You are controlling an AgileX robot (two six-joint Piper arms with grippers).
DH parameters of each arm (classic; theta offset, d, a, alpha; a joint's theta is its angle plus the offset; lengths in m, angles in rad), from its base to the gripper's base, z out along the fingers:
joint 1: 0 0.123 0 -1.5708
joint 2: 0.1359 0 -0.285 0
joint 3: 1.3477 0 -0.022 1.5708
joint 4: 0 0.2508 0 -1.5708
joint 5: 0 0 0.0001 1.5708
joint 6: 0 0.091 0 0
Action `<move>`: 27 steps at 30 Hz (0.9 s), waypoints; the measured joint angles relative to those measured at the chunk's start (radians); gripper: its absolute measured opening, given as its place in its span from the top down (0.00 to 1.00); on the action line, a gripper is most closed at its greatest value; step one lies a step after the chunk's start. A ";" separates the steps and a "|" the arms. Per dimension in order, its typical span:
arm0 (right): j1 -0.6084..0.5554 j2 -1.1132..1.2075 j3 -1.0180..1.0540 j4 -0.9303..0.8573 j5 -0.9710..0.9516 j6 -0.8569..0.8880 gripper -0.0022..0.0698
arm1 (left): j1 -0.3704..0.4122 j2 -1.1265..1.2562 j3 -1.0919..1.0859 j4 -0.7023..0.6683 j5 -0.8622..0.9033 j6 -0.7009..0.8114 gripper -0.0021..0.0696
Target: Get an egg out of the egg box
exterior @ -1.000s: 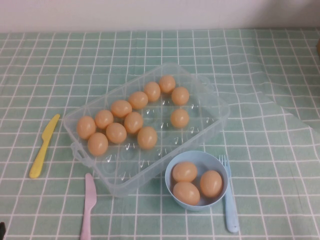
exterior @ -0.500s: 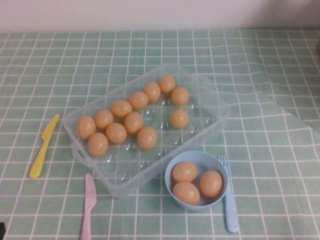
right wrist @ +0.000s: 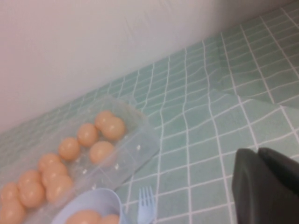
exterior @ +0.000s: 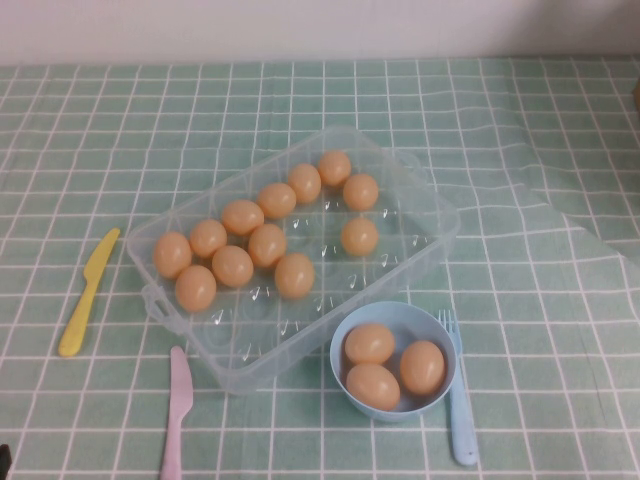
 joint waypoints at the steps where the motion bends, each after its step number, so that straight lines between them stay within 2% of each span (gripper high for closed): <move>1: 0.000 0.000 0.000 0.028 -0.008 0.000 0.99 | 0.000 0.000 0.000 0.000 0.000 0.000 0.98; 5: 0.000 0.000 0.000 0.129 -0.024 0.000 0.99 | 0.000 0.000 0.000 0.000 0.000 0.000 0.98; 17: 0.000 0.000 0.000 0.255 -0.055 -0.049 0.99 | 0.000 0.000 0.000 0.000 0.000 0.000 0.98; 22: 0.000 0.057 -0.057 0.272 0.029 -0.049 0.99 | 0.000 0.000 0.000 0.000 0.000 0.000 0.98; 27: 0.000 0.249 -0.215 0.202 0.175 -0.070 0.99 | 0.000 0.000 0.000 0.000 0.000 0.000 0.98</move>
